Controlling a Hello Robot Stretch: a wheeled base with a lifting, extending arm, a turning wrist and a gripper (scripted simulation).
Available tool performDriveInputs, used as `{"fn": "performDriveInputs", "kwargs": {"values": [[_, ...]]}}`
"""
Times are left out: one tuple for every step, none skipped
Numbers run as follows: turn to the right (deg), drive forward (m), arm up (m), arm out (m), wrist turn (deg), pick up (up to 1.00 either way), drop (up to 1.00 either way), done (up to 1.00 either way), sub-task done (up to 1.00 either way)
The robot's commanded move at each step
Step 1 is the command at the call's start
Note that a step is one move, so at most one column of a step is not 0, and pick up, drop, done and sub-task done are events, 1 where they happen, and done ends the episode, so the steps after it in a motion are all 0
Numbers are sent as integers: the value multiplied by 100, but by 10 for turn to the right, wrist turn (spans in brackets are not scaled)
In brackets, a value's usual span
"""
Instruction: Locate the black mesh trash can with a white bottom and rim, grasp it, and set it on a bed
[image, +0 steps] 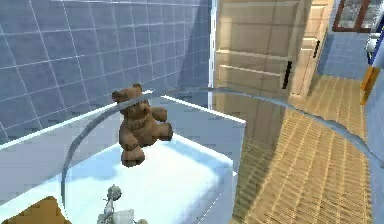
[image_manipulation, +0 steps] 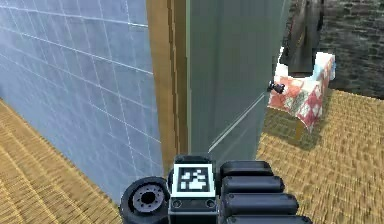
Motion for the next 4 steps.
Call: {"fn": "performDriveInputs", "kwargs": {"values": [[330,0,0,0,0,0,0,0,0],[-450,0,0,0,0,0,0,0,0],[-450,0,0,0,0,0,0,0,0],[-450,0,0,0,0,0,0,0,0]]}}
